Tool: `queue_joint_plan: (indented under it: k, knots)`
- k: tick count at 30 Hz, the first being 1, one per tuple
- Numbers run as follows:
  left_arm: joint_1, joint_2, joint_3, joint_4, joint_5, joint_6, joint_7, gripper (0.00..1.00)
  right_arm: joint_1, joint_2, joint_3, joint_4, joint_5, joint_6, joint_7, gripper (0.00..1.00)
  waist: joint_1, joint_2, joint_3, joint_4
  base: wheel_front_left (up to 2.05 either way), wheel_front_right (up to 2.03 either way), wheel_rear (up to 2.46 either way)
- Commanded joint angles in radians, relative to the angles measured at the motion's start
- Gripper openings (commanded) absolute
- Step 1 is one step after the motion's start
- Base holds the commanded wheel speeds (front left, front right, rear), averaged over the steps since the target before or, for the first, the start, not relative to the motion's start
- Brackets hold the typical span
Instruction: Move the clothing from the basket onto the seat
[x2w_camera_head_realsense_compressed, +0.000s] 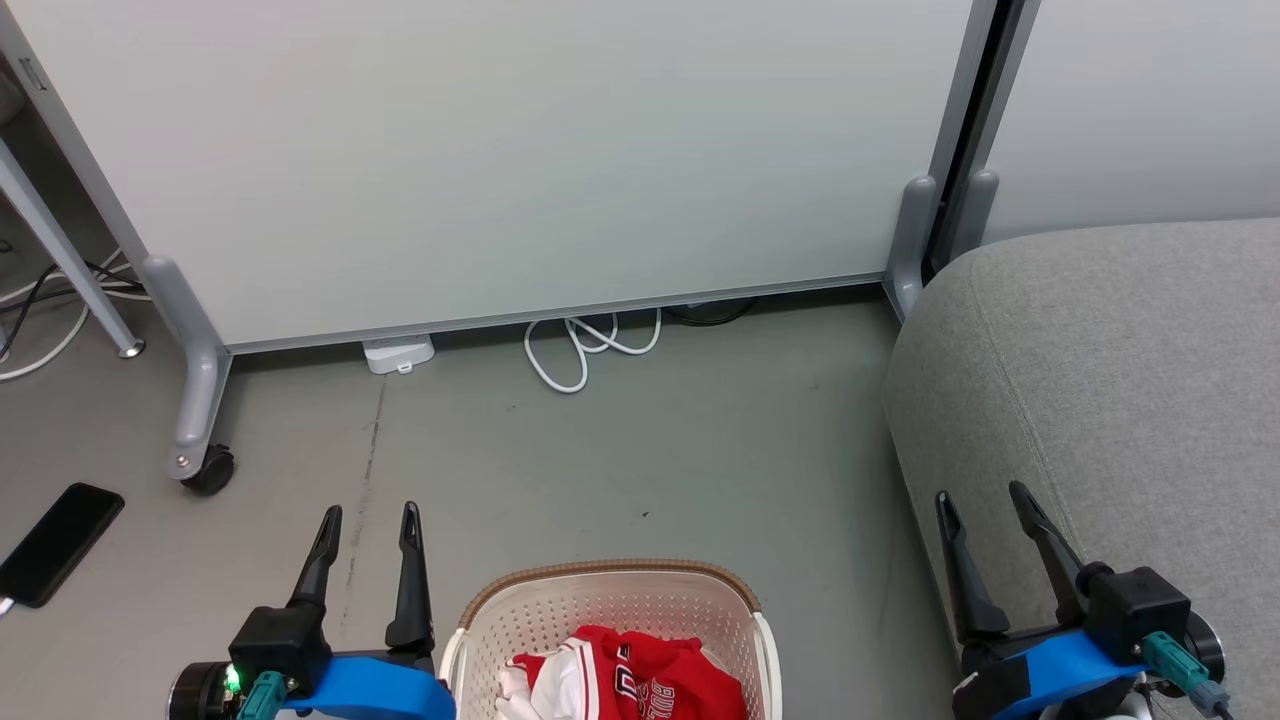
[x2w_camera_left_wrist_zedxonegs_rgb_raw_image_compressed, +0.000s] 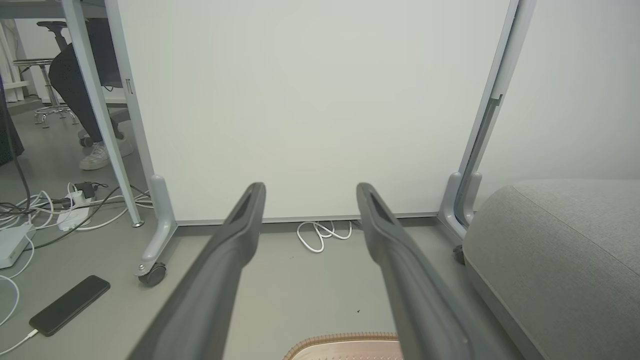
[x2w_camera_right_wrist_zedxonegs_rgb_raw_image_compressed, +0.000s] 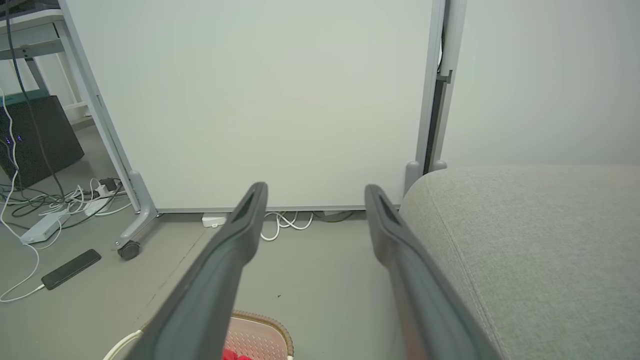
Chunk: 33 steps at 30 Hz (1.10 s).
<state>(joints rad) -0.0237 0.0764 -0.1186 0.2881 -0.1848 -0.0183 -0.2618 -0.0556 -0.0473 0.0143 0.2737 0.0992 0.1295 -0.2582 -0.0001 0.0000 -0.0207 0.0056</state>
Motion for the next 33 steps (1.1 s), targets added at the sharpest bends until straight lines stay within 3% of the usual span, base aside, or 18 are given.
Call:
queue_joint_plan:
  k: [1,19,33]
  knots:
    - [0.002,0.0,-0.001,0.0,0.001,0.001,-0.005,1.0,0.007,-0.005,0.0,-0.004,-0.001,0.002,-0.006,1.0,0.0001,0.0,0.0,0.0,0.0,0.0,0.0]
    - [0.008,0.004,0.003,0.029,-0.009,0.002,-0.005,1.0,-0.008,-0.005,0.025,-0.007,0.007,0.002,-0.007,1.0,0.0001,0.0,0.023,-0.033,0.0,0.0,0.0]
    - [-0.107,0.023,-0.001,0.175,-0.013,-0.014,-0.004,1.0,-0.095,-0.005,0.109,-0.068,0.011,0.002,-0.007,1.0,0.0001,0.0,0.243,-0.174,0.0,0.0,0.0]
